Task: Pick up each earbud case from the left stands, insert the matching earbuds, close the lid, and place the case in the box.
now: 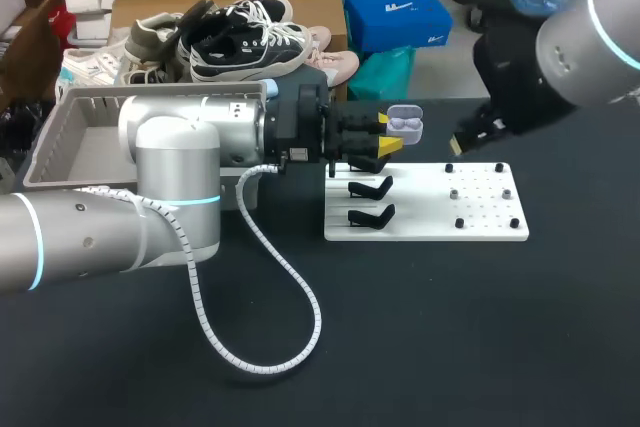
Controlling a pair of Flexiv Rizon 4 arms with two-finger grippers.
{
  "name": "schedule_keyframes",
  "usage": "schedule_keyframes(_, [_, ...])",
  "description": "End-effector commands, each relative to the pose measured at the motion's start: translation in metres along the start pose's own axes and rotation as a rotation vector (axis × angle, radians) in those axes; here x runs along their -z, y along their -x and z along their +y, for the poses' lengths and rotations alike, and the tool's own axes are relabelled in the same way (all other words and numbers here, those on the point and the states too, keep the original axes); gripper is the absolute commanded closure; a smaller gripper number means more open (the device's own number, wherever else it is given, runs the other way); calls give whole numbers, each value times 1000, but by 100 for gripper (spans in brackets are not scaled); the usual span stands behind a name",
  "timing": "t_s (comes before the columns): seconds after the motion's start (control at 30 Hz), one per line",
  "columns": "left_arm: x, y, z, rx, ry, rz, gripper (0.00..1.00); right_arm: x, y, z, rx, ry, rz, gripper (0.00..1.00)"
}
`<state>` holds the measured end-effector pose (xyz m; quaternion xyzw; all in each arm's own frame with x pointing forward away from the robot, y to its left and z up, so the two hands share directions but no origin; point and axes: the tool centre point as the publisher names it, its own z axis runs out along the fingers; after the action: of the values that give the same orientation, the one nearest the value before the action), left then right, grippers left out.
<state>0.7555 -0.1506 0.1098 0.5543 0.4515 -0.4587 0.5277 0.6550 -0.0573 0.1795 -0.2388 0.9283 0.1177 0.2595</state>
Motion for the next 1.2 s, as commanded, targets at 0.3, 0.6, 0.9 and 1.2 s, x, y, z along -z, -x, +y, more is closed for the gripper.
schedule_keyframes(0.3, [0, 0, 0, -1, 1, -1, 100, 7, -10, -13, 52, 12, -69, 71])
schedule_keyframes(0.6, [0, 0, 0, -1, 1, -1, 100, 3, -19, -20, 115, 16, -53, 70])
schedule_keyframes(0.9, [0, 0, 0, -1, 1, -1, 100, 0, -28, -36, 143, 37, -86, 70])
schedule_keyframes(1.2, [0, 0, 0, -1, 1, -1, 100, -6, -29, -50, 148, 63, -99, 69])
